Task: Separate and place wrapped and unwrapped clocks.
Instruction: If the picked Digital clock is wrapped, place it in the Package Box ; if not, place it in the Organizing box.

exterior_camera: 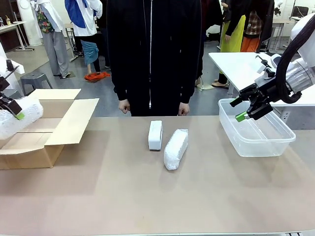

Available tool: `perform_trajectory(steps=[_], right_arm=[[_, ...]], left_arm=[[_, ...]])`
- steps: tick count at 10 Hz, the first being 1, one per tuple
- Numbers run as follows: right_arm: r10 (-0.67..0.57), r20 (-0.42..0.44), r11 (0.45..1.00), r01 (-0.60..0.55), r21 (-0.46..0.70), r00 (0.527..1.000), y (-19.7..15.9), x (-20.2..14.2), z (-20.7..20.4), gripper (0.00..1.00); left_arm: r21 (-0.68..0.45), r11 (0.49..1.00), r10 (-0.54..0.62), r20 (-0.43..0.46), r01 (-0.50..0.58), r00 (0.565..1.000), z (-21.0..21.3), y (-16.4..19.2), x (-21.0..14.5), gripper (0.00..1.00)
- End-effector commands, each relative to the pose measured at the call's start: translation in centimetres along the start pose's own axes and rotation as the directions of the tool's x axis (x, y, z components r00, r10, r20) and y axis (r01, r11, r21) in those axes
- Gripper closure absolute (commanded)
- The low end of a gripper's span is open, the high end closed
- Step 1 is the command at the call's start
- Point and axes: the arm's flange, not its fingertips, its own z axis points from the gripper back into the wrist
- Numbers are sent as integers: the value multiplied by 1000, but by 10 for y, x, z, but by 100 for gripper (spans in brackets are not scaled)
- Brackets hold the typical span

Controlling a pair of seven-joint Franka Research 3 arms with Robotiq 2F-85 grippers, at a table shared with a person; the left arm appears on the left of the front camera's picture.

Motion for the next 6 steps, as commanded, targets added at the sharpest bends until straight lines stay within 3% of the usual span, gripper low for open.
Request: perform_trajectory(steps=[1, 6], right_arm=[[5, 30, 1000, -5, -4, 1000, -2, 0, -3, 0], [5, 30, 1000, -5, -4, 1000, -2, 0, -3, 0]], left_arm=[[36, 995, 90, 20, -91, 996, -8, 3, -3, 42], [1, 991, 131, 137, -133, 982, -27, 2, -13, 42]])
